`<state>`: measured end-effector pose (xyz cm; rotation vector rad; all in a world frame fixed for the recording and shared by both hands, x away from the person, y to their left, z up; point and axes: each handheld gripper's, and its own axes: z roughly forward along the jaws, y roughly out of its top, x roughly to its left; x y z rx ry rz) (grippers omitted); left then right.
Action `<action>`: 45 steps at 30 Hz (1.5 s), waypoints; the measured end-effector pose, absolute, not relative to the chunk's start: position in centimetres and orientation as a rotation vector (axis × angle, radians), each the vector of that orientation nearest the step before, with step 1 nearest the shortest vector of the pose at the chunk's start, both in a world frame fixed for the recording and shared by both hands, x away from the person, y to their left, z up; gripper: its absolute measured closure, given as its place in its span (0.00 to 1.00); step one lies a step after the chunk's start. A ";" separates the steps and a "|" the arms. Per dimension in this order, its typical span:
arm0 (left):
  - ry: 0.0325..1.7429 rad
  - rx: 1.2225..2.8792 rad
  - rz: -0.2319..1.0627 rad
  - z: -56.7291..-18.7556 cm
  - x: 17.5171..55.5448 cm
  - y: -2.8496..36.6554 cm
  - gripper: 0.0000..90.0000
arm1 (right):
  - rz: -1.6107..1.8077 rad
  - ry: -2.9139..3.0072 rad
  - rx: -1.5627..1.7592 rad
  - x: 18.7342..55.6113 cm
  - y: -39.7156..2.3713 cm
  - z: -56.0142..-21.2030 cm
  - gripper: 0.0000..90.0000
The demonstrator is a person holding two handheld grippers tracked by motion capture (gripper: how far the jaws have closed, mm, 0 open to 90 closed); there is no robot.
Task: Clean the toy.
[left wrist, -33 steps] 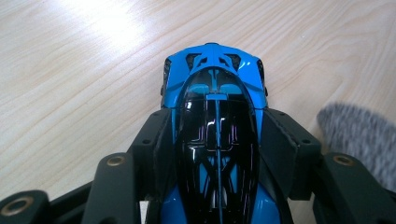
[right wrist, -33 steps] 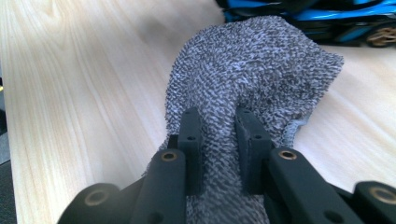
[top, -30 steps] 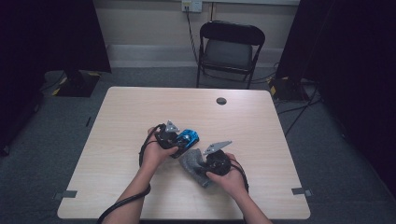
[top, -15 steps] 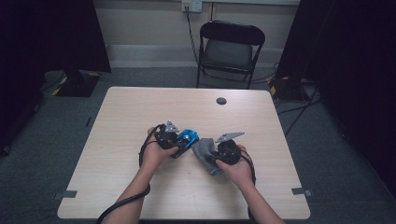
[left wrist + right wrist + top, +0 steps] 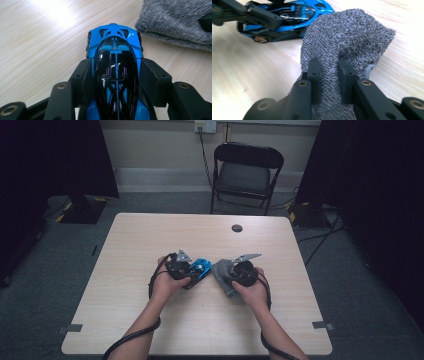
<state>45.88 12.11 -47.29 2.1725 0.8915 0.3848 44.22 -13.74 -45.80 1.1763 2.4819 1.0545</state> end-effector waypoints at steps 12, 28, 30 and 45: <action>0.886 2.169 0.389 -47.3 45.9 12.2 0.50 | 0.986 2.429 1.267 45.1 -13.9 -47.0 0.82; 0.885 2.177 0.395 -47.3 45.9 12.2 0.50 | 1.017 2.480 1.225 44.2 -12.4 -47.6 0.82; 0.889 2.174 0.390 -47.3 45.8 12.1 0.50 | 1.027 2.483 1.222 44.0 -12.3 -47.7 0.82; 0.894 2.175 0.399 -47.3 45.8 12.0 0.50 | 1.072 2.516 1.194 42.6 -11.4 -47.8 0.82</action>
